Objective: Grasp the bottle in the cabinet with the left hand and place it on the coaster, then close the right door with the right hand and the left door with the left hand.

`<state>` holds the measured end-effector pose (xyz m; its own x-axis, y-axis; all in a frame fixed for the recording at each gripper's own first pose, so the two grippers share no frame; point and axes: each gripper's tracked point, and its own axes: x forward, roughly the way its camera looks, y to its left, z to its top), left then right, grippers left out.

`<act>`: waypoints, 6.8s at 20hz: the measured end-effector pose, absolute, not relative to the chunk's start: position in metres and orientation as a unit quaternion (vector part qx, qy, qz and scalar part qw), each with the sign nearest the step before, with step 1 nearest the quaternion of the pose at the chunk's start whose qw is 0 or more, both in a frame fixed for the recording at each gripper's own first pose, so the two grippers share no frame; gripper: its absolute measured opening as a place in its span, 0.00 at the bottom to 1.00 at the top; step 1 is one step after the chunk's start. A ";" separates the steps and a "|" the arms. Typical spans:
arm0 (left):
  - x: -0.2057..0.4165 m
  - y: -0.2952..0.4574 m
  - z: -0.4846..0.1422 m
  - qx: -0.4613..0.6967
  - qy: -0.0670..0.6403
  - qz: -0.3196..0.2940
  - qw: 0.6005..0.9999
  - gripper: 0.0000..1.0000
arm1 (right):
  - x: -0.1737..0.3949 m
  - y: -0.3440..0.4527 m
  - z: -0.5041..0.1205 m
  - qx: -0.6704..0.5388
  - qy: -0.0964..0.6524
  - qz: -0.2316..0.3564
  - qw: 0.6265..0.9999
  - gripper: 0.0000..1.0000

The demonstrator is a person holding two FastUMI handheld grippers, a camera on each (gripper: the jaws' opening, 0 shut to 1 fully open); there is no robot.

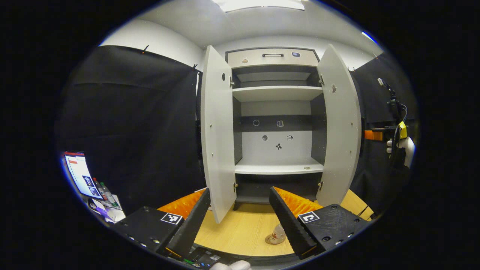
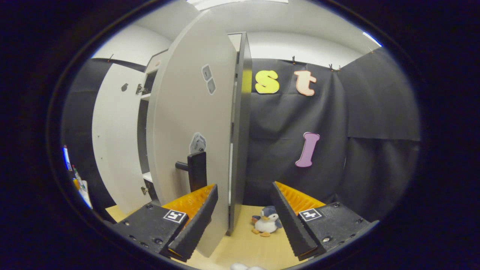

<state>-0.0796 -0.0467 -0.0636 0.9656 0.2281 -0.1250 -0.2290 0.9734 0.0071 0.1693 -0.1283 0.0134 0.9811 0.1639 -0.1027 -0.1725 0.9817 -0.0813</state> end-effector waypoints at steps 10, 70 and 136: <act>-0.075 -0.005 -0.067 0.010 0.059 0.087 0.994 0.96 | 0.185 -0.017 -0.002 -0.028 0.036 0.081 0.996 0.94; 0.110 0.200 -0.015 0.052 -0.008 0.092 0.994 0.90 | -0.002 -0.017 -0.075 -0.009 0.088 -0.051 0.995 0.99; -0.030 0.001 -0.037 -0.006 0.035 0.036 0.999 0.96 | 0.026 -0.065 -0.028 -0.003 0.039 0.014 0.999 0.99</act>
<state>-0.0301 0.0007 -0.0367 0.9950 0.0705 -0.0709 -0.0714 0.9974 -0.0100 0.0260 -0.0654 -0.0280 0.9965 0.0278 -0.0786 -0.0282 0.9996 -0.0043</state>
